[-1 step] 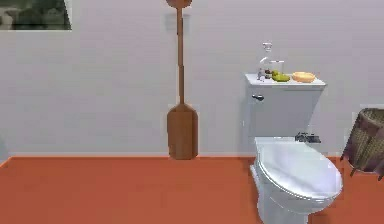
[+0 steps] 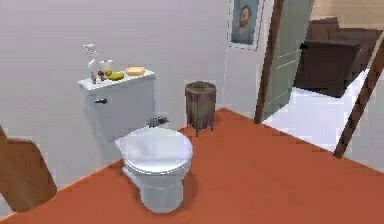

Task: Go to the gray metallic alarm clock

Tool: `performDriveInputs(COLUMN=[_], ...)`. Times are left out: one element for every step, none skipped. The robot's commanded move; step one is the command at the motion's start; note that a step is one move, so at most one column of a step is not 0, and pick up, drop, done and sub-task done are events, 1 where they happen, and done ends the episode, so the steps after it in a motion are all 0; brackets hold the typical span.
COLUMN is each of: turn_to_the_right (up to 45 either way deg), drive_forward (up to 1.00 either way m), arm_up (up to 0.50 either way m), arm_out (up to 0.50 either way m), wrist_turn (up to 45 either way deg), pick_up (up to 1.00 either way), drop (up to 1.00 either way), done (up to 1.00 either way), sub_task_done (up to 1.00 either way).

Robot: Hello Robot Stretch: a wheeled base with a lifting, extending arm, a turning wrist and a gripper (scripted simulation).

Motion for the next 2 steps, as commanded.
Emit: performDriveInputs(turn_to_the_right=[45.0,6.0], drive_forward=[0.00,0.00], arm_up=[0.00,0.00], arm_out=[0.00,0.00], wrist_turn=[0.0,0.0], pick_up=[0.00,0.00], drop=[0.00,0.00], done=[0.00,0.00], sub_task_done=[0.00,0.00])
